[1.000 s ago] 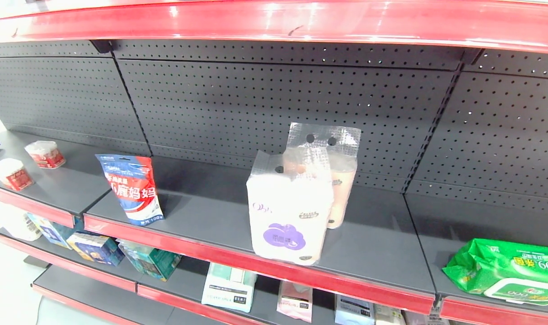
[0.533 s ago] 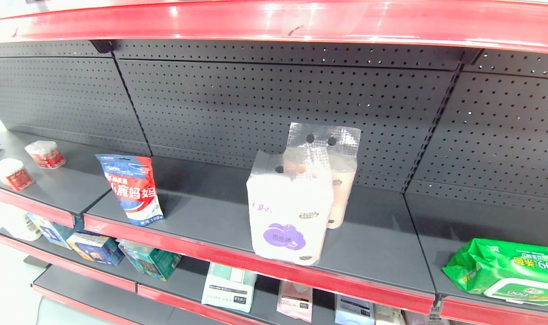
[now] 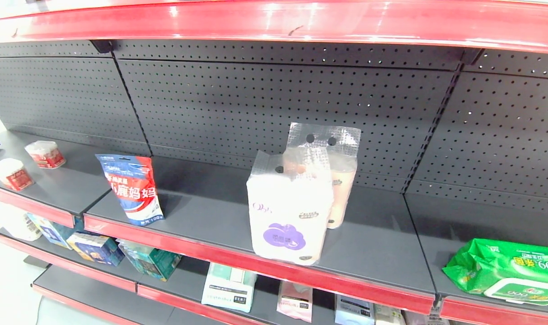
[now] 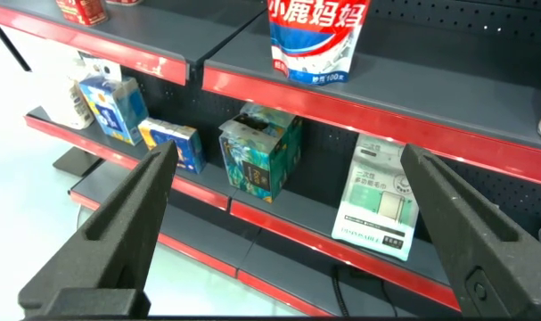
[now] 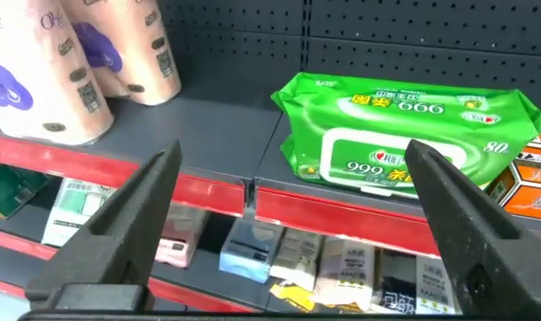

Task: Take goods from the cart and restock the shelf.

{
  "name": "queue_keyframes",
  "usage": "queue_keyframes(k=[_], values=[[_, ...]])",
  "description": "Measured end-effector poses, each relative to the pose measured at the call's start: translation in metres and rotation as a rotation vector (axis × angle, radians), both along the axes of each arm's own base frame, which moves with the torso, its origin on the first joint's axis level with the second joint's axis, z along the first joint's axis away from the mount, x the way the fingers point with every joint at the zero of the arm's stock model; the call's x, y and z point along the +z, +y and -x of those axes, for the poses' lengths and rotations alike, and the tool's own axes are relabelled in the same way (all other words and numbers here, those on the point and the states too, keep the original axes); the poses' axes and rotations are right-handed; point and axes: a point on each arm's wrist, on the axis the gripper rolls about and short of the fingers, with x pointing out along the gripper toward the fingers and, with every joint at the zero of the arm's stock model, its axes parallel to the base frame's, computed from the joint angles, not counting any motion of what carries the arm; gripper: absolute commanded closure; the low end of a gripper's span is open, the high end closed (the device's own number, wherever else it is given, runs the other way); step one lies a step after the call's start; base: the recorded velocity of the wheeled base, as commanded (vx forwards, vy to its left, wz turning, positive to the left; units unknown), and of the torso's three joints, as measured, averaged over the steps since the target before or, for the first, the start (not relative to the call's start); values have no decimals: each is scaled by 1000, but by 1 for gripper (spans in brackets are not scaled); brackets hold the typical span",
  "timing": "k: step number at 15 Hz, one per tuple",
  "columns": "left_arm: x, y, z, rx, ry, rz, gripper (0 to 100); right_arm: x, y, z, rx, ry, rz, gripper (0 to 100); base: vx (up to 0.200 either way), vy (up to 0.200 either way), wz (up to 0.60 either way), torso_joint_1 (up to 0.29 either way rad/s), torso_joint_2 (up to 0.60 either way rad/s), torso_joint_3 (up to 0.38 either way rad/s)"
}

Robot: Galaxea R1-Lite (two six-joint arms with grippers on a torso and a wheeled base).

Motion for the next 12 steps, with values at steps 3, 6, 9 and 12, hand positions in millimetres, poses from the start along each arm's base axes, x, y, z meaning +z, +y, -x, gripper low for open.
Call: queue_keyframes(k=[3,6,9,12], values=[[0,0,0,0,0,0,0,0,0,0,0,0,-2,0,0,0,-400,2,5,0],[0,0,0,-1,0,0,0,0,0,0,0,-1,-2,0,0,0,-600,7,1,-2],[0,0,0,0,0,0,0,0,0,0,0,0,-1,0,0,0,-600,4,1,1],[0,0,0,0,0,0,0,0,0,0,0,0,-1,0,0,0,-600,5,1,4]])
